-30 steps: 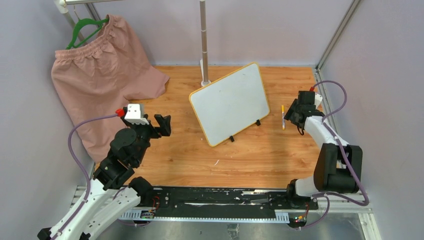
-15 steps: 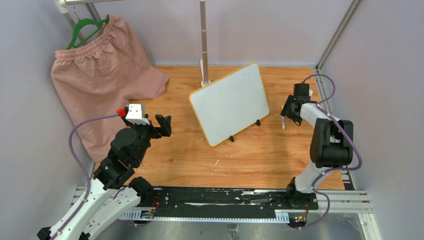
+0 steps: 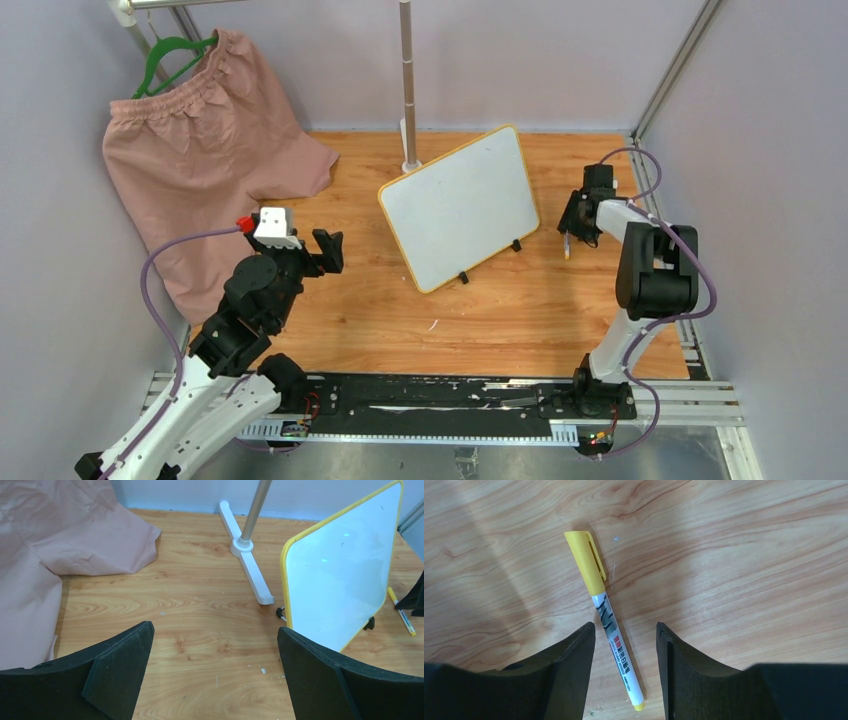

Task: Write a sentence on the whiteboard
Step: Open the whiteboard marker at the center of the board.

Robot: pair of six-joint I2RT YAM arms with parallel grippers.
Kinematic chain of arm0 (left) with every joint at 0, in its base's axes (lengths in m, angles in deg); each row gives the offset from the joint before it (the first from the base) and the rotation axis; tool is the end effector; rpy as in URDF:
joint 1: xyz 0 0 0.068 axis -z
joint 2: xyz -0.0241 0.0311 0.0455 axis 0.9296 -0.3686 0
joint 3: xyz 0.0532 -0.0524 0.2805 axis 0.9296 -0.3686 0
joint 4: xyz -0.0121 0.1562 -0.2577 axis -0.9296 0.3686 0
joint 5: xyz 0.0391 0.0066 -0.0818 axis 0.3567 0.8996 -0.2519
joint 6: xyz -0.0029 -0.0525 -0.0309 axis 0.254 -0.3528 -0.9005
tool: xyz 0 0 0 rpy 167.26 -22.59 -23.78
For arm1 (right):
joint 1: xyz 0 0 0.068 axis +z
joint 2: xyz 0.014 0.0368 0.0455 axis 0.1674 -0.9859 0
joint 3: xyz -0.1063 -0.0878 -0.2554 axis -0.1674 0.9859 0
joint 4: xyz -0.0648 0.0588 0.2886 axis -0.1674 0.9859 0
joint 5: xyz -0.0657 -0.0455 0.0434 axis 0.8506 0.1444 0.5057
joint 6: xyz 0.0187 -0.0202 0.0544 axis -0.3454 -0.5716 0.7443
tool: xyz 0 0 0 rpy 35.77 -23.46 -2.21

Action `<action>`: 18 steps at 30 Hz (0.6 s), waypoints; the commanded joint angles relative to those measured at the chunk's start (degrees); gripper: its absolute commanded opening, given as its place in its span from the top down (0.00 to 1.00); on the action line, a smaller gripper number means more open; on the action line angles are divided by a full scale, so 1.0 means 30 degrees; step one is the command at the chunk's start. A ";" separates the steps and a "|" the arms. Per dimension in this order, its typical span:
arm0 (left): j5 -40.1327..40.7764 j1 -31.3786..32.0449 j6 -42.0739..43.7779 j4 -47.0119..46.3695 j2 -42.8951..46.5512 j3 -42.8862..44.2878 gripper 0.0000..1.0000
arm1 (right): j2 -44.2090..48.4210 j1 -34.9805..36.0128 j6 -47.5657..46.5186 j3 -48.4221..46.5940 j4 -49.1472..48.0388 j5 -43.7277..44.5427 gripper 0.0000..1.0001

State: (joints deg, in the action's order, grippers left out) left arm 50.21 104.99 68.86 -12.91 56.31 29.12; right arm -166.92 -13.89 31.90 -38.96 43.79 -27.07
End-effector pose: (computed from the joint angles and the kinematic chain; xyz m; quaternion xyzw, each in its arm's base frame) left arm 0.1350 -0.0730 0.3522 -0.0187 0.7398 -0.1074 0.6639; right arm 0.4127 -0.0332 0.1610 0.2018 0.9216 0.0162 0.3312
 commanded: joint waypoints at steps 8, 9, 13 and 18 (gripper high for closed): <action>0.0230 0.0159 0.0242 -0.0462 0.0021 -0.0114 0.00 | -0.0997 0.0274 -0.0547 -0.0771 0.1556 0.0284 0.64; 0.0236 0.0156 0.0221 -0.0462 0.0027 -0.0135 0.00 | -0.1112 0.0274 -0.0593 -0.0801 0.1707 0.0315 0.69; 0.0222 0.0171 0.0214 -0.0439 0.0105 -0.0131 0.00 | -0.1236 0.0300 -0.0535 -0.0711 0.2154 0.0458 0.92; 0.0259 0.0178 0.0185 -0.0432 0.0247 -0.0136 0.00 | -0.0575 0.0304 -0.0392 -0.0321 0.2359 0.0682 1.00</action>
State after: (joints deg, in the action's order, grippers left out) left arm 50.21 104.99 68.86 -12.93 56.36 29.12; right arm -168.84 -13.56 30.64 -40.88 46.51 -26.63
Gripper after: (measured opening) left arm 0.997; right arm 0.031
